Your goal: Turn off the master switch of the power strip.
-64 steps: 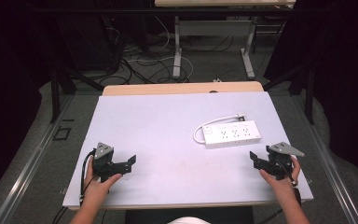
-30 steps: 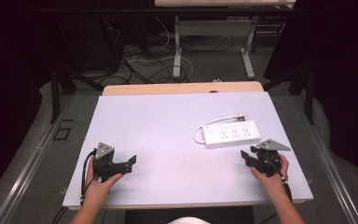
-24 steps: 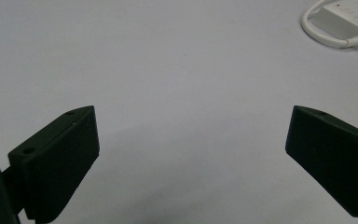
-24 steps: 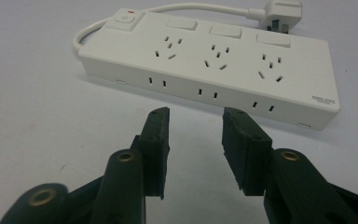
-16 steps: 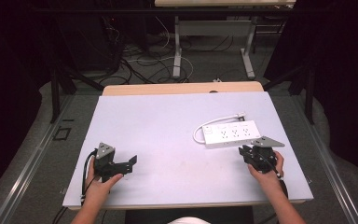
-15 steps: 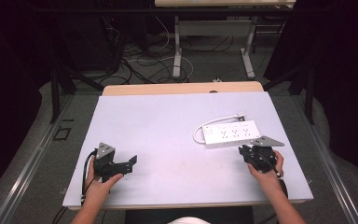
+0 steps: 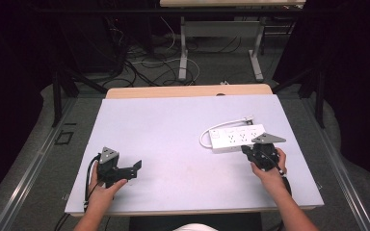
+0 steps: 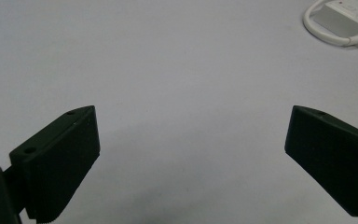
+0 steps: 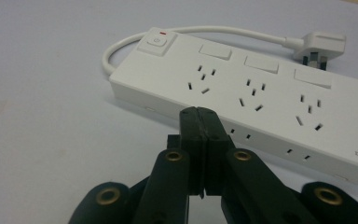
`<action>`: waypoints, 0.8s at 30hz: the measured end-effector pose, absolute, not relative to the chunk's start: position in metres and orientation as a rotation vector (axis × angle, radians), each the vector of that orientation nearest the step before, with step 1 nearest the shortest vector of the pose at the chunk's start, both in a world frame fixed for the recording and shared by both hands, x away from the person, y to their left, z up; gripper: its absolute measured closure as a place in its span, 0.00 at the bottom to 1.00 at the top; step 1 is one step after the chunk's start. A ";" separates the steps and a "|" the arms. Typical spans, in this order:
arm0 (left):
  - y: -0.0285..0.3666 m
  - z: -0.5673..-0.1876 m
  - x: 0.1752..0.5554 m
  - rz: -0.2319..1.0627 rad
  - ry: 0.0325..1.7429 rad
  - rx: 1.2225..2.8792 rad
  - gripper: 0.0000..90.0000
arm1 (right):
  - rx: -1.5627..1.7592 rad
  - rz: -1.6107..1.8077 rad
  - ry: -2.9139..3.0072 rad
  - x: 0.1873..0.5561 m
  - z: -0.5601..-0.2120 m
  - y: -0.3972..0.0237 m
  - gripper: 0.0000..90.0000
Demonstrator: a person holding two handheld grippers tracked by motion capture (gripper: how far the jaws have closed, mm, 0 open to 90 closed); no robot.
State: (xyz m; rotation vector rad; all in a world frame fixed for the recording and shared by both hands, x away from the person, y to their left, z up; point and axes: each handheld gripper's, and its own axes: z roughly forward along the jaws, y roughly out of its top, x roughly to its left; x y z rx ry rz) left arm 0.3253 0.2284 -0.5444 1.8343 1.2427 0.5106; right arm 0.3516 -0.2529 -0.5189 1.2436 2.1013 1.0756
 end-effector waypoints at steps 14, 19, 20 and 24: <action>0.228 -0.545 0.325 0.505 1.245 1.835 0.04 | 1.254 1.087 2.126 0.369 -0.507 -0.244 1.00; 0.228 -0.545 0.325 0.504 1.245 1.835 0.04 | 1.251 1.090 2.135 0.375 -0.505 -0.241 1.00; 0.228 -0.545 0.325 0.505 1.245 1.835 0.04 | 1.251 1.092 2.136 0.377 -0.504 -0.239 1.00; 0.228 -0.545 0.325 0.504 1.245 1.836 0.04 | 1.249 1.090 2.142 0.380 -0.502 -0.236 1.00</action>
